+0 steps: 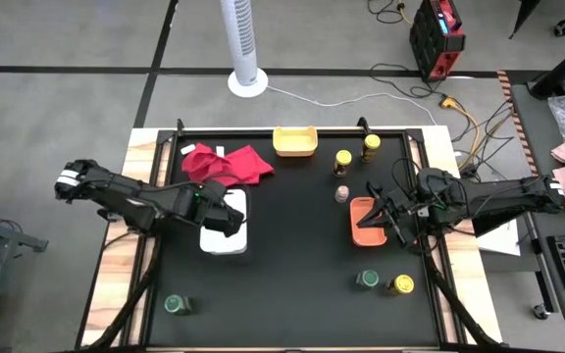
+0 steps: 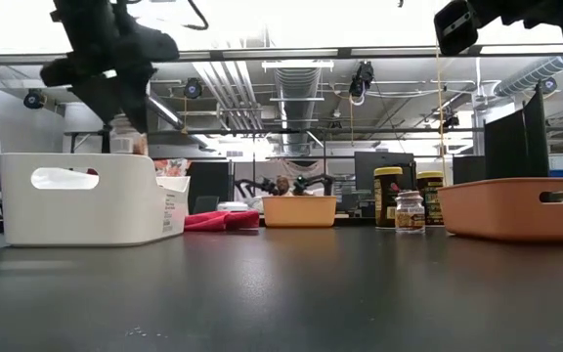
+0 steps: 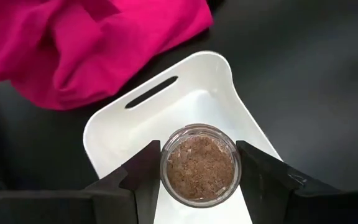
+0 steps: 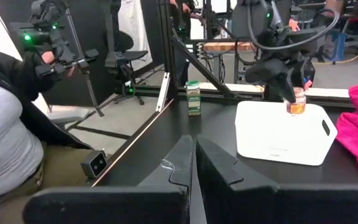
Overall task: Sort spices by type
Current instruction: Put the bottom transparent seasoning bottle into the white bin
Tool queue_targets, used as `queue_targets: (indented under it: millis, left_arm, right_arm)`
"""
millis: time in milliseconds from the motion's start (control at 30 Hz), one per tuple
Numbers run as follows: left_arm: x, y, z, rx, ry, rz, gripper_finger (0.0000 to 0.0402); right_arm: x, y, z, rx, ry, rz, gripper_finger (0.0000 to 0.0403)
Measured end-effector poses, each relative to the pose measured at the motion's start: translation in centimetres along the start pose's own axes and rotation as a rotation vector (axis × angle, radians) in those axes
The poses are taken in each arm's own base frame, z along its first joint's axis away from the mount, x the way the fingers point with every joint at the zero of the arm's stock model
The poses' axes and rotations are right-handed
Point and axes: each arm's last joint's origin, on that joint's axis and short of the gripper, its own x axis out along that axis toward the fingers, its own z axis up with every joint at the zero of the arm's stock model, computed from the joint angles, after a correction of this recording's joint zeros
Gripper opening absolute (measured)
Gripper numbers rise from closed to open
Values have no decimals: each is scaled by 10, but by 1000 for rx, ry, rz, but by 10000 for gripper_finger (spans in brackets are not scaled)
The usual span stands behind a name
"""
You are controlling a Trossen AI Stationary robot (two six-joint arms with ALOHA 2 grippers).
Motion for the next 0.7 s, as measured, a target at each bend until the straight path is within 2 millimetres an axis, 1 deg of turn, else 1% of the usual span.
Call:
queue_targets:
  millis: [100,167,300,500,700]
  left_arm:
    - [4,-2,-1,-3,-15,19,165]
    - [7,-5,-1,-38,-42,26,165]
    - [17,-15,-3,-56,-62,13,165]
    - [30,-20,-5,-37,-47,67,165]
    - [34,-21,-6,-36,-40,78,165]
  right_arm:
    - [0,0,-1,6,11,0,13]
    - [0,0,-1,5,10,-1,13]
    - [0,0,-1,5,10,-1,13]
    - [0,0,-1,-3,10,0,13]
    - [0,0,-1,-11,10,0,13]
